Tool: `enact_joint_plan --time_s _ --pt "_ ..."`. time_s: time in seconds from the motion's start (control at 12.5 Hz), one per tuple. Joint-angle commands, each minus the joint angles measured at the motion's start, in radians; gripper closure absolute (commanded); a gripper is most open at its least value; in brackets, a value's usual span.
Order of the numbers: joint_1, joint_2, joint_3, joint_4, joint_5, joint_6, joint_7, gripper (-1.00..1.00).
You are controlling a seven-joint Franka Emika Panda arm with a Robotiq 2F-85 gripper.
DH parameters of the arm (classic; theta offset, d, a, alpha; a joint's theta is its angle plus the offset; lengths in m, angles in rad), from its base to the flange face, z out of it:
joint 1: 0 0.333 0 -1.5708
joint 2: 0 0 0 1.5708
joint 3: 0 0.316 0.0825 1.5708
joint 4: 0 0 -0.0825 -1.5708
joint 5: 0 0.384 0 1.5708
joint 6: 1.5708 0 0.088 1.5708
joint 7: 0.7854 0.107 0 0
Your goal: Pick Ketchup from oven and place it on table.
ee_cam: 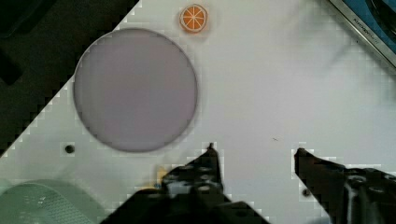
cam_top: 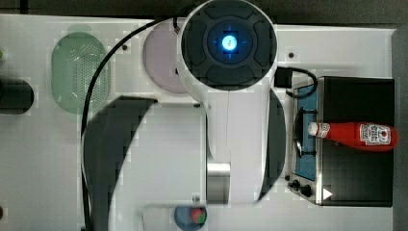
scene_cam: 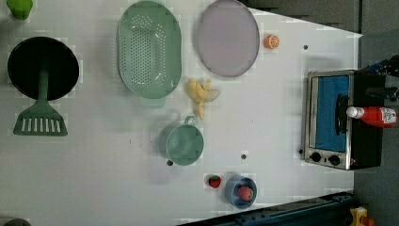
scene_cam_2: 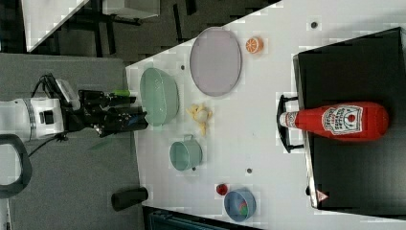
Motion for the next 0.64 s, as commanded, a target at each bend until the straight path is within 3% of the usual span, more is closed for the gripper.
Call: enact_joint_plan --time_s 0.08,0.24,0.64 --pt "-0.015 -0.326 -0.014 -0.185 -0.007 -0.167 0.044 -0.58" --pt "-0.016 -0.325 -0.017 -0.184 -0.008 -0.165 0.044 -0.99" --pt "-0.053 -0.311 -0.107 -0.184 -0.011 -0.151 0.044 -1.0"
